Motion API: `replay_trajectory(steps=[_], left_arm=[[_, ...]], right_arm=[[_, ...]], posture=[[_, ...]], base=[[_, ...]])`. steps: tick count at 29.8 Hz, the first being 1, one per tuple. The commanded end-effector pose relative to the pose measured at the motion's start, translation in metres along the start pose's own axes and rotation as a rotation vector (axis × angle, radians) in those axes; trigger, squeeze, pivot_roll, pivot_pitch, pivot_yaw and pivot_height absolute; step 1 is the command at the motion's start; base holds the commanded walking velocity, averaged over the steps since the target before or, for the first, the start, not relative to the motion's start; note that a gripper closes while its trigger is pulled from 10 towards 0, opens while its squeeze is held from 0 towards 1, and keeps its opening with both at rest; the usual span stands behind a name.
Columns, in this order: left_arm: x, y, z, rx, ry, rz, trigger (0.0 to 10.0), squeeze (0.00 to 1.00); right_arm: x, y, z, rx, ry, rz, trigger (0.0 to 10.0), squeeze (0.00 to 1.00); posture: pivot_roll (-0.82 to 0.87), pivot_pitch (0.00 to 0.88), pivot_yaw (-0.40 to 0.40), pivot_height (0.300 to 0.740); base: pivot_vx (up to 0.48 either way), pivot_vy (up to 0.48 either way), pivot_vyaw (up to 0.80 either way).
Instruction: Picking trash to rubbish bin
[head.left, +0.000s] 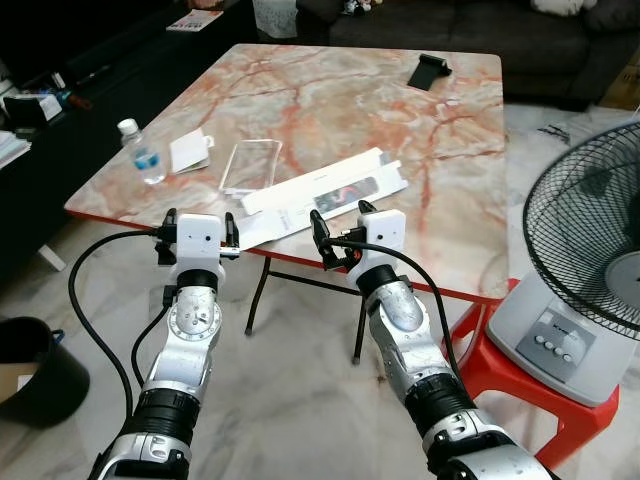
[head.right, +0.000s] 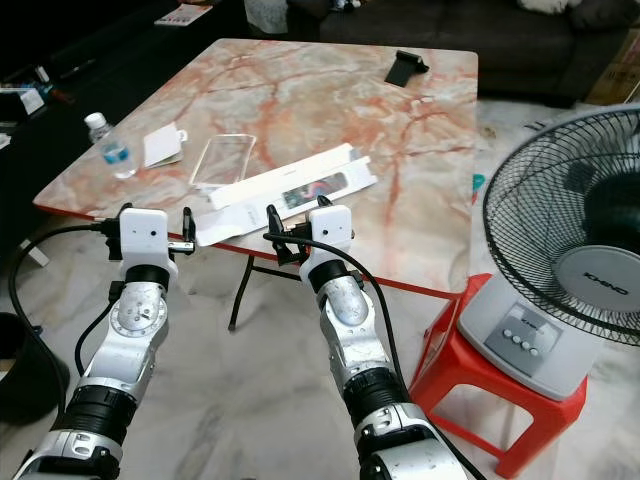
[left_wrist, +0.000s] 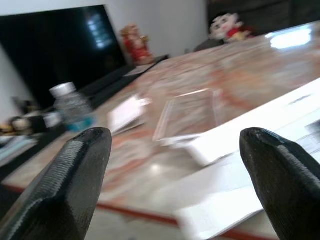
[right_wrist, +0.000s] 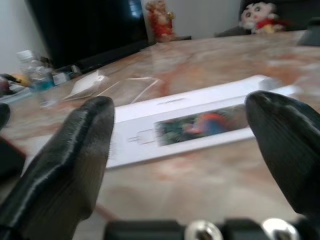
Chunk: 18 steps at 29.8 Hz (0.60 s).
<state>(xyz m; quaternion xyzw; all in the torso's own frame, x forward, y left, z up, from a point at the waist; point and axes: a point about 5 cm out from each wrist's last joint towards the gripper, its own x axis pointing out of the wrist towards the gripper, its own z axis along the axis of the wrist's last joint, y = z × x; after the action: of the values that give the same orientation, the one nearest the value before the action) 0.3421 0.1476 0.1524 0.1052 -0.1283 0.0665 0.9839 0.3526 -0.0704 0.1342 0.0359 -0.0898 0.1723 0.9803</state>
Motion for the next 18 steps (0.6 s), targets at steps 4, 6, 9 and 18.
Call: replay_trajectory(steps=[4,6,9,18], left_arm=[[0.0025,0.0109,0.0003,0.007,-0.002,0.027,10.0,0.0],[0.0026,0.0113,0.0005,0.007,-0.003,0.028,10.0,0.0],[0.0029,0.0118,0.0009,0.007,-0.005,0.03,10.0,0.0],[0.0014,0.0129,-0.0001,0.01,-0.002,0.029,10.0,0.0]], right_arm=[[0.0049,0.0137,0.0037,0.022,-0.013,0.035,10.0,0.0],[0.0052,0.0138,0.0039,0.026,-0.013,0.033,10.0,0.0],[0.0052,0.0152,0.0035,0.025,-0.012,0.039,10.0,0.0],[0.0051,0.0152,0.0031,0.028,-0.01,0.039,10.0,0.0]], posture=[[0.13,0.119,0.06,0.728],[0.13,0.119,0.059,0.728],[0.13,0.119,0.058,0.728],[0.13,0.122,0.058,0.728]], base=[[0.319,0.0,0.11],[0.319,0.0,0.0],[0.317,0.0,0.0],[0.32,0.0,0.0]])
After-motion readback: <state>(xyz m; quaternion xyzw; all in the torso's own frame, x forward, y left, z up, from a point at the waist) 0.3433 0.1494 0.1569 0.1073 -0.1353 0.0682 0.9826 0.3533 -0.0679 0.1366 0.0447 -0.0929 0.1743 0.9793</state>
